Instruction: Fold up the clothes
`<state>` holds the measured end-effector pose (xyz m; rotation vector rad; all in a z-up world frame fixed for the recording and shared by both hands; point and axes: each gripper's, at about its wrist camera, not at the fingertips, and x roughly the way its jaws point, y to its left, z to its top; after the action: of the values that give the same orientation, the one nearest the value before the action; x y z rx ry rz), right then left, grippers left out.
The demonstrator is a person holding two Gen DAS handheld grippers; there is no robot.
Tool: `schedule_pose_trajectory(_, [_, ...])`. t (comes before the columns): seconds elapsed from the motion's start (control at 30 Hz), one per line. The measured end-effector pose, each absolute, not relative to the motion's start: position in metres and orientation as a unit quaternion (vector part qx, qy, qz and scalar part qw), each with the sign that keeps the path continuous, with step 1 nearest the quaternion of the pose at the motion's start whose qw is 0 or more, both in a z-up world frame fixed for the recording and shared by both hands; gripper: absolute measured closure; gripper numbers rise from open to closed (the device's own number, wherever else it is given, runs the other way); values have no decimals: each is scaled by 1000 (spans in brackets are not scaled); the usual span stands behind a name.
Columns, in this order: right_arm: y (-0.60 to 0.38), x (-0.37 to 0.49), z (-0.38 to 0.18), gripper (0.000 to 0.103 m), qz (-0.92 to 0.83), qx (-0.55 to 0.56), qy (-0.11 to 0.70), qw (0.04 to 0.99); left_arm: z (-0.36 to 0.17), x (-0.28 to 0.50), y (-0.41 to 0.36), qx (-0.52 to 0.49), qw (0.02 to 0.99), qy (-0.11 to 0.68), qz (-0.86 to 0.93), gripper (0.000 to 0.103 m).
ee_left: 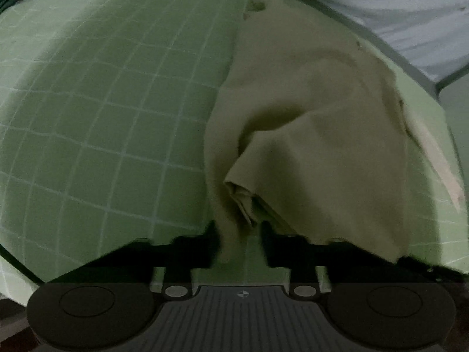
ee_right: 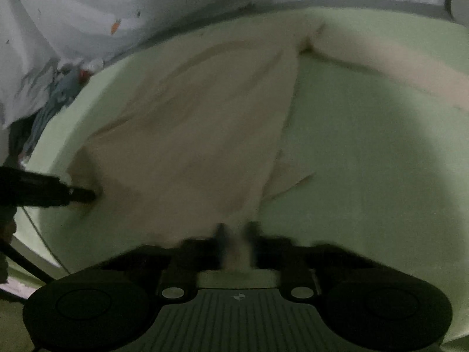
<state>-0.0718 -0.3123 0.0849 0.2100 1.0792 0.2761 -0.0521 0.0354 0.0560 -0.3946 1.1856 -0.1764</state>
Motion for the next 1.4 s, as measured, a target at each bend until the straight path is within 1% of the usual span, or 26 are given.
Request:
schedule_pose_trajectory(0.03, [-312, -71, 88, 100, 125, 101, 508, 846, 58, -52, 40, -195, 808, 548, -92, 96])
schedule_pose_trajectory(0.1, [-321, -72, 106, 101, 100, 121, 493, 856, 66, -54, 53, -224, 803, 541, -109, 96])
schedule_pose_trajectory(0.17, [-345, -85, 141, 101, 63, 152, 466, 869, 84, -60, 65, -255, 799, 527, -137, 96])
schedule_pose_trajectory(0.27, [-369, -104, 176, 101, 24, 155, 443, 883, 103, -70, 81, -299, 789, 510, -170, 96])
schedule_pose_trajectory(0.3, [-375, -109, 184, 101, 14, 152, 439, 886, 107, -75, 95, -333, 777, 502, -183, 96])
schedule_pose_trajectory(0.4, [-394, -124, 180, 101, -21, 138, 450, 882, 94, -82, 107, -310, 775, 524, -166, 96])
schedule_pose_trajectory(0.53, [-396, -123, 129, 101, -75, 83, 521, 846, 60, -89, 110, -260, 769, 577, -93, 96])
schedule_pose_trajectory(0.57, [-396, -126, 118, 99, -84, 68, 535, 838, 56, -92, 114, -267, 767, 579, -72, 94])
schedule_pose_trajectory(0.6, [-397, -128, 112, 99, -85, 65, 540, 835, 56, -95, 118, -283, 768, 572, -62, 88])
schedule_pose_trajectory(0.63, [-394, -129, 115, 97, -72, 73, 531, 841, 60, -98, 122, -297, 772, 560, -51, 78])
schedule_pose_trajectory(0.67, [-389, -129, 119, 82, -54, 85, 515, 851, 65, -100, 127, -308, 779, 545, -39, 73])
schedule_pose_trajectory(0.7, [-382, -127, 124, 67, -33, 87, 502, 860, 69, -102, 129, -314, 785, 534, -23, 60])
schedule_pose_trajectory(0.73, [-374, -124, 128, 49, -11, 82, 489, 868, 74, -104, 131, -319, 791, 522, -8, 54])
schedule_pose_trajectory(0.8, [-353, -115, 134, 48, 48, 55, 462, 884, 83, -107, 136, -330, 799, 502, 28, 54])
schedule_pose_trajectory(0.87, [-324, -101, 134, 48, 114, 20, 443, 889, 88, -110, 137, -337, 804, 488, 46, 50])
schedule_pose_trajectory(0.9, [-314, -96, 134, 48, 134, 8, 435, 891, 92, -109, 135, -333, 812, 477, 53, 44])
schedule_pose_trajectory(0.93, [-298, -91, 134, 46, 159, -10, 419, 894, 95, -107, 134, -323, 818, 472, 56, 40])
schedule_pose_trajectory(0.97, [-276, -87, 134, 43, 190, -37, 394, 899, 97, -104, 134, -310, 822, 475, 55, 40])
schedule_pose_trajectory(1.0, [-263, -85, 134, 42, 207, -55, 378, 901, 98, -101, 134, -297, 825, 478, 53, 40])
schedule_pose_trajectory(1.1, [-208, -70, 134, 42, 229, -102, 343, 905, 98, -98, 140, -270, 835, 479, 35, 40])
schedule_pose_trajectory(1.2, [-154, -45, 128, 43, 237, -100, 347, 902, 92, -88, 160, -253, 835, 488, 21, 39])
schedule_pose_trajectory(1.27, [-120, -20, 116, 43, 205, -99, 367, 902, 88, -81, 169, -238, 839, 489, 5, 39])
schedule_pose_trajectory(1.4, [-91, 20, 95, 41, 141, -88, 405, 899, 85, -74, 191, -229, 841, 490, -13, 39])
